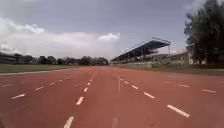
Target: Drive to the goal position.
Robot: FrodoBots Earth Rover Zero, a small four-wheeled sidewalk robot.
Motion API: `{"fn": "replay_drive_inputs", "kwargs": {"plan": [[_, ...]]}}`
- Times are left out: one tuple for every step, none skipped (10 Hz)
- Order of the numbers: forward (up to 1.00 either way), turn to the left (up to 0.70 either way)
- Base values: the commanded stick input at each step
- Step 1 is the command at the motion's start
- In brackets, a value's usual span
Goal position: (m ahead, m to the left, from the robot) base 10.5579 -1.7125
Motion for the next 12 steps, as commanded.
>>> {"fn": "replay_drive_inputs", "kwargs": {"plan": [[0.45,0.0],[0.45,0.0],[0.45,0.0],[0.45,0.0],[0.45,0.0],[0.45,0.0],[0.45,0.0],[0.45,0.0],[0.45,0.0],[0.45,0.0],[0.45,0.0],[0.45,0.0]]}}
